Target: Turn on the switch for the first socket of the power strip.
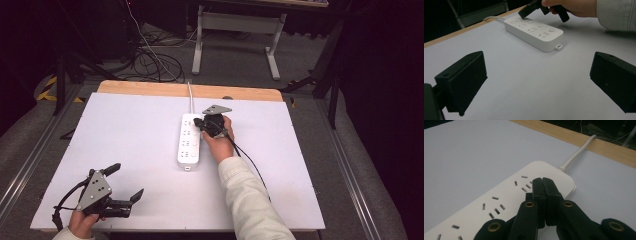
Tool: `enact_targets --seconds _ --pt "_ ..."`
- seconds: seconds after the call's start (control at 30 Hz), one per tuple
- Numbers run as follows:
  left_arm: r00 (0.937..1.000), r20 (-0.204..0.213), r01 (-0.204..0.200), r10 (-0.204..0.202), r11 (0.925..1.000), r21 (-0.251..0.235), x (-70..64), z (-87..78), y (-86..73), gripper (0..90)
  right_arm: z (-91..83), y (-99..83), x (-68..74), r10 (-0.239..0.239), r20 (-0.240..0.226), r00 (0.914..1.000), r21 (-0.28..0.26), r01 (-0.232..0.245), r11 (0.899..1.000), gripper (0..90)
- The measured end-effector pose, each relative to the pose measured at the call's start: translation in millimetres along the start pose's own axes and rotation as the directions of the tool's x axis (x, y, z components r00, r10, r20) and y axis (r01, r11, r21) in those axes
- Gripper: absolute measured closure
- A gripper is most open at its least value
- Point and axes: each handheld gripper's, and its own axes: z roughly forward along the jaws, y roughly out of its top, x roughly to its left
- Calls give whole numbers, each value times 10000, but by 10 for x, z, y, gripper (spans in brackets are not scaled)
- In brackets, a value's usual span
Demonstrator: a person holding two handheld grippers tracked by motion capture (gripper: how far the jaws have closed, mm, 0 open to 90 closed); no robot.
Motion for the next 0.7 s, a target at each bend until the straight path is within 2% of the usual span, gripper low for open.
enact_targets --seconds 0.3,0.47,0.7 --pt "10000 11 22 -22 10000 7 -7 1 0 15 -3 6 -10 122 -21 9999 147 -122 9998 900" --pt "10000 16 8 -8 10000 17 -12 2 1 15 4 22 22 -146 192 9997 276 140 9995 900" --pt "10000 2 -5 5 10000 21 -12 7 0 15 8 34 39 -202 298 9994 422 189 9989 900"
